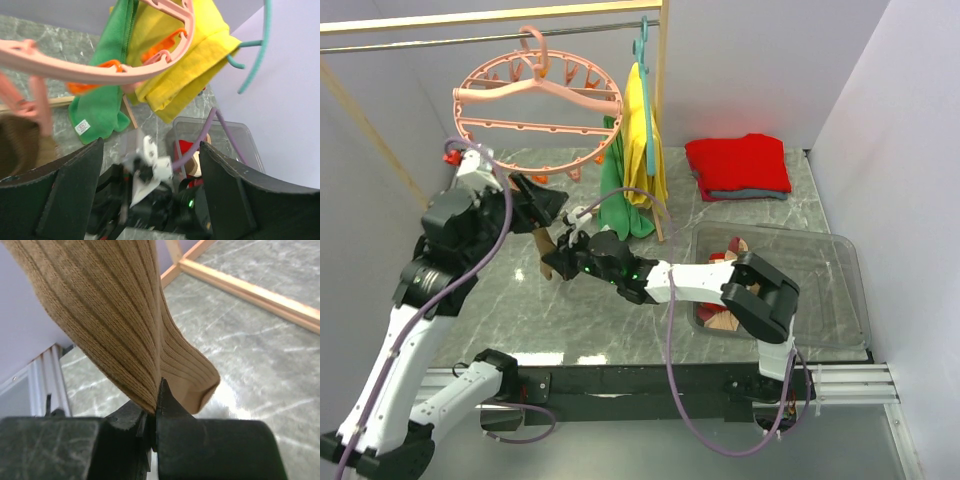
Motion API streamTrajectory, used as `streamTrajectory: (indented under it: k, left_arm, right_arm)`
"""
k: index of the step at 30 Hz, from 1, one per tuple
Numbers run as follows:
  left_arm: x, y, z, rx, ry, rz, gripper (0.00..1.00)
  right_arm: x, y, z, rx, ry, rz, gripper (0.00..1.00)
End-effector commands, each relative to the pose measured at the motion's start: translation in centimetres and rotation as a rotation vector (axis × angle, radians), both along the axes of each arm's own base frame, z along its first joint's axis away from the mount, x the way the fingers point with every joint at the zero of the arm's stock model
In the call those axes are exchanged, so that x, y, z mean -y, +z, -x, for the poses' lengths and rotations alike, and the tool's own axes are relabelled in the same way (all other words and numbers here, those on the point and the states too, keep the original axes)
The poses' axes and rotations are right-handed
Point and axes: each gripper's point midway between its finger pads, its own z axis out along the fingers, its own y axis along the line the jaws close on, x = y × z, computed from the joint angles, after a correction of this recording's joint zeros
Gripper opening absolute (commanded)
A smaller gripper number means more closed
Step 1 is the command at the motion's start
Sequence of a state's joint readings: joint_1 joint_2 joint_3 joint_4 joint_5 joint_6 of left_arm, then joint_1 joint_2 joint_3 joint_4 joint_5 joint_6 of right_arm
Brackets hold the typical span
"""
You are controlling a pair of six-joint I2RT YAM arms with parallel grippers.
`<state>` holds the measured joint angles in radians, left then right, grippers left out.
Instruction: Remove the socks clipped to the hanger
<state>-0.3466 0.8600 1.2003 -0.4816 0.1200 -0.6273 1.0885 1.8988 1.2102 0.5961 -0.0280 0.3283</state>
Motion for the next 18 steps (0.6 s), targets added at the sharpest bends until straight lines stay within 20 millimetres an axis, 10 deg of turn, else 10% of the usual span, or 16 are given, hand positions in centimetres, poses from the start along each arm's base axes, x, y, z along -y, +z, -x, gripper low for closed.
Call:
streamTrajectory:
  k: [1, 9, 18]
  left_arm:
    - [-2.2, 3.4, 3.0, 0.107, 0.042, -0.034, 0.80]
    - [-7.5, 3.1, 4.4, 0.123, 0.268, -0.153, 0.80]
    - [-6.4, 1.2, 2.1, 0.061, 0.263, -0.138, 0.79]
  right_arm:
    - [1.6, 2.4, 2.1, -0.027, 0.052, -0.017, 0.00]
    - [4.5, 0.6, 7.1, -0.130, 0.246, 0.142, 0.00]
    - [8.8, 3.3, 9.6, -0.118, 0.309, 0.174, 0.00]
